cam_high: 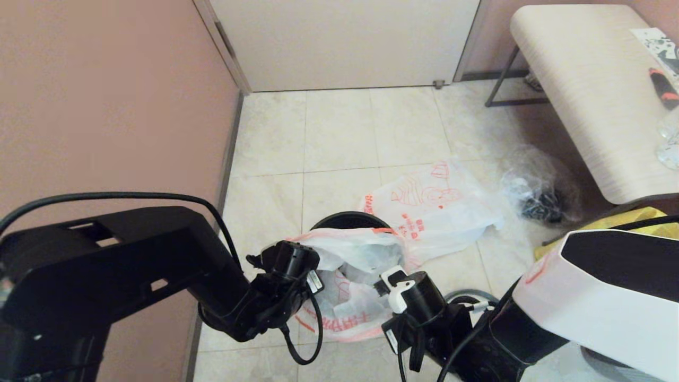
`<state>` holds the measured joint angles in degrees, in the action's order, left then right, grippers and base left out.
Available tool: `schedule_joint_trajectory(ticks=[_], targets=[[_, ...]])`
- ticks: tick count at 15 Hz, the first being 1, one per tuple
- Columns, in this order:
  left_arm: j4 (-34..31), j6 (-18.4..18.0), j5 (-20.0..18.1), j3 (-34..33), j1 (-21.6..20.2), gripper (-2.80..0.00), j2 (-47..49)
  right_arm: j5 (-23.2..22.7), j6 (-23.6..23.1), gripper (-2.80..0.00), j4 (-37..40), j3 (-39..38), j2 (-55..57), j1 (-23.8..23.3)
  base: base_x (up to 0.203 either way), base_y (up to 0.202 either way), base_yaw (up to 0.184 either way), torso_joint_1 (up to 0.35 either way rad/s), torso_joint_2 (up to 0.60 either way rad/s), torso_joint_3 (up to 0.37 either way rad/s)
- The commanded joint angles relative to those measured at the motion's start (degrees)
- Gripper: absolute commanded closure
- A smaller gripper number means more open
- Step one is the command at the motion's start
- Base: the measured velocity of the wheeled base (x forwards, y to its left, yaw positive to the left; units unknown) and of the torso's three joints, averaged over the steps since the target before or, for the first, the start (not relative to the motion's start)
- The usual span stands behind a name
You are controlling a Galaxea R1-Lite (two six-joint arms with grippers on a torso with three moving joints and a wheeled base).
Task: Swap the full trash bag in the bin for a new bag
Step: Put the new garbage bag on the trash can
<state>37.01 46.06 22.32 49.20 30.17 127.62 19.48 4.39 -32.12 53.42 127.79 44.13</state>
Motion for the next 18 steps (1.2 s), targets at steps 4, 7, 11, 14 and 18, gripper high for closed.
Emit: schedule_joint_trajectory(ticks=[4,7,11,14,18], targets=[[0.17,0.17,0.18,0.28,-0.11,0.00,1.32,0.12,-2.02,0.00,-2.80,3.34,4.03,-3.07,0.000,0.000,0.000,0.000,0.00,0.000],[0.08,-0.01,0.09,0.26,0.04,0.00,1.75,0.72,-2.03,0.00,-2.90,8.70,5.48,-6.01,0.000,0.000,0.000,0.000,0.00,0.000],[0.14,-1.32,0.07,0.19,0.33,0.00,2.11,1.40,-2.10,0.00,-2.95,12.02,4.97,-10.12,0.000,0.000,0.000,0.000,0.00,0.000],[0.08,-1.50,-0.08,0.10,0.85,0.00,2.37,1.44,-1.77,0.00,-3.99,12.53,3.65,-11.48,0.000,0.000,0.000,0.000,0.00,0.000],[0.08,-3.07,-2.18,-0.77,1.47,0.00,2.37,1.44,-1.75,0.00,-5.41,12.68,2.29,-12.06,0.000,0.000,0.000,0.000,0.00,0.000]])
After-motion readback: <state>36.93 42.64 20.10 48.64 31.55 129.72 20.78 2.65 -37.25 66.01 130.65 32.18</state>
